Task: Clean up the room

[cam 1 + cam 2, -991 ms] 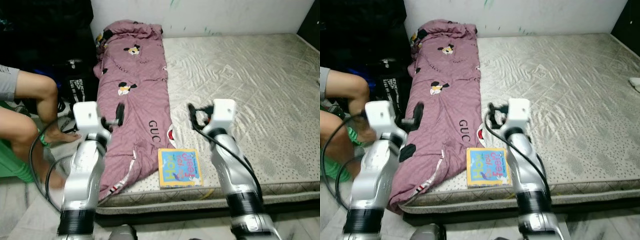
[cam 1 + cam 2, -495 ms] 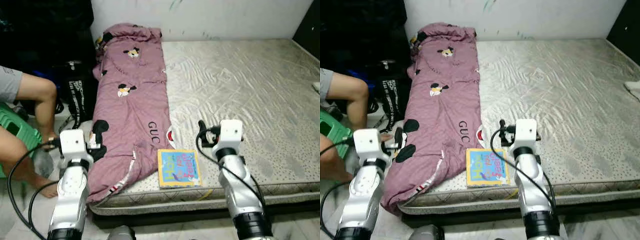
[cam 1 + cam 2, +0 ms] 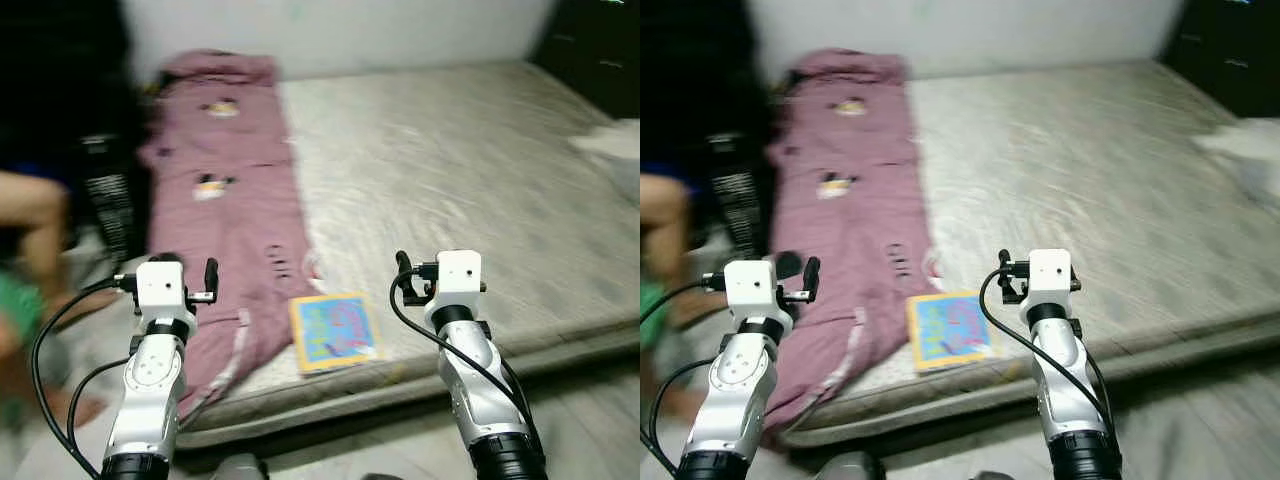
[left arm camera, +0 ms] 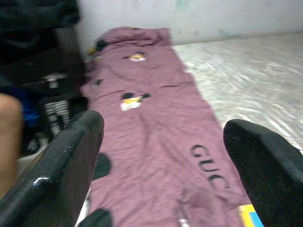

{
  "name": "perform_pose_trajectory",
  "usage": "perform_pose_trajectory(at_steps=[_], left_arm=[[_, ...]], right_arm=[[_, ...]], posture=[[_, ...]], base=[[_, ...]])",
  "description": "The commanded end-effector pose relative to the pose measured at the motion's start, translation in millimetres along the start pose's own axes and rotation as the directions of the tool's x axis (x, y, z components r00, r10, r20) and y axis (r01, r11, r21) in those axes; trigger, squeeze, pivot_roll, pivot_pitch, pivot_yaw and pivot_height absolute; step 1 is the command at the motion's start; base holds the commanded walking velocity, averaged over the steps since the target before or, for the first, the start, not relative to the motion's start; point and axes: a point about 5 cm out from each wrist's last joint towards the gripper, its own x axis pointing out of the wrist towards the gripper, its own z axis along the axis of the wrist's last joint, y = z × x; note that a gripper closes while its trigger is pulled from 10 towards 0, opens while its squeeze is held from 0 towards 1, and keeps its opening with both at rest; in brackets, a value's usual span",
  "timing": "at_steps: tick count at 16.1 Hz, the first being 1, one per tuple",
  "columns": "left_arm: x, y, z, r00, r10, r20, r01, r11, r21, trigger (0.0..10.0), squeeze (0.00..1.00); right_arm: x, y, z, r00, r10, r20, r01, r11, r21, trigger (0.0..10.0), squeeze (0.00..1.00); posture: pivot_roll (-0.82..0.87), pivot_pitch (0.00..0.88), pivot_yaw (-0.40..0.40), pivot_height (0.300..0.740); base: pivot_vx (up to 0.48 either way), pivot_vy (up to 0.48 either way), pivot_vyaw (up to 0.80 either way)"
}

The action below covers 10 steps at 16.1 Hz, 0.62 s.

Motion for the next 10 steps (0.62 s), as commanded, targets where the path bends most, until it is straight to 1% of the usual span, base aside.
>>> perform_pose_trajectory(at_steps=[1, 2, 5, 10], left_arm=[[0.4, 1.7, -0.7, 1.000, 0.000, -0.001, 0.000, 1.000, 0.013, 10.0, 0.00], [-0.3, 2.7, -0.3, 1.000, 0.010, 0.000, -0.010, 1.000, 0.019, 10.0, 0.00], [0.4, 4.7, -0.2, 1.000, 0.028, 0.000, -0.028, 0.999, 0.016, 10.0, 0.00], [1.8, 4.6, 0.0, 1.000, 0.028, -0.005, -0.027, 1.000, 0.013, 10.0, 0.00]], right_arm=[[3.2, 0.0, 2.4, 1.000, 0.008, 0.003, -0.008, 1.000, 0.002, 10.0, 0.00], [3.7, 0.9, 3.2, 1.000, 0.017, 0.005, -0.017, 1.000, 0.007, 10.0, 0.00], [3.0, 7.7, 4.4, 0.999, 0.050, 0.002, -0.050, 0.998, 0.025, 10.0, 0.00], [3.0, 10.4, 4.8, 0.997, 0.079, 0.004, -0.079, 0.997, 0.024, 10.0, 0.00]], posture=[[0.02, 0.024, -0.016, 0.740], [0.03, 0.033, -0.019, 0.740], [0.02, 0.040, -0.018, 0.740], [0.02, 0.051, -0.017, 0.740]], base=[[0.000, 0.000, -0.80], [0.000, 0.000, -0.41], [0.000, 0.000, 0.00], [0.000, 0.000, 0.00]])
